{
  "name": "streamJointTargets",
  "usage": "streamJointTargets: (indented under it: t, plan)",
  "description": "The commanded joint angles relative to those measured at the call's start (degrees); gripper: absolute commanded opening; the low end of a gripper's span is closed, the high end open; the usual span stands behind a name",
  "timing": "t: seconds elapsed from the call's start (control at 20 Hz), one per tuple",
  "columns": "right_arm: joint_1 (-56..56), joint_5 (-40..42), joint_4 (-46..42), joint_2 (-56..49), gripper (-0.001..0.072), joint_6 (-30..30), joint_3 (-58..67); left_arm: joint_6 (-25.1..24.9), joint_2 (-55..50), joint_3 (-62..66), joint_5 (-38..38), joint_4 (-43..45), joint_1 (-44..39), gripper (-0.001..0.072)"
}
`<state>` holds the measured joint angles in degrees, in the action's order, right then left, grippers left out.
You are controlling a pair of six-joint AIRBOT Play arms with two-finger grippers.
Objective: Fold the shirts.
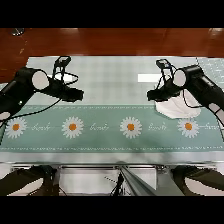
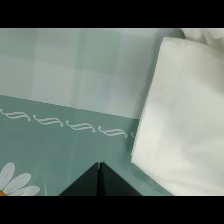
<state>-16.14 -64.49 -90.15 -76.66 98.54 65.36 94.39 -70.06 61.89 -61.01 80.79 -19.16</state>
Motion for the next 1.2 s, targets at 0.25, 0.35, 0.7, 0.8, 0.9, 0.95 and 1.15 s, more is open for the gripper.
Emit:
streamJointTargets:
  t: [0.25,0.35,0.7,0.8,0.9,0.95,1.15]
  plan:
    - [0.0,0.0,0.0,0.0,0.0025,0.0,0.0,0.0,0.0,0.0,0.0,0.0,0.0,0.0033]
    - [0.0,0.0,0.0,0.0,0.0025,0.0,0.0,0.0,0.0,0.0,0.0,0.0,0.0,0.0033]
    - [0.0,0.4,0.0,0.0,0.0025,0.0,0.0,0.0,0.0,0.0,0.1,0.0,0.0,0.0033]
    - [0.0,6.7,-1.7,0.0,0.0027,0.0,0.0,0.0,0.0,0.0,2.1,0.0,0.0,0.0034]
    - [0.0,12.3,-11.0,-0.1,0.0242,1.8,0.0,-0.2,-0.3,0.0,8.3,0.6,0.1,0.0035]
    - [0.4,15.0,-19.3,-0.3,0.0564,6.9,0.0,-0.2,-0.7,0.0,12.3,1.8,0.2,0.0123]
    - [9.2,22.8,-35.0,-1.5,0.0633,20.6,0.0,-0.2,-2.1,0.0,20.4,11.5,1.4,0.0702]
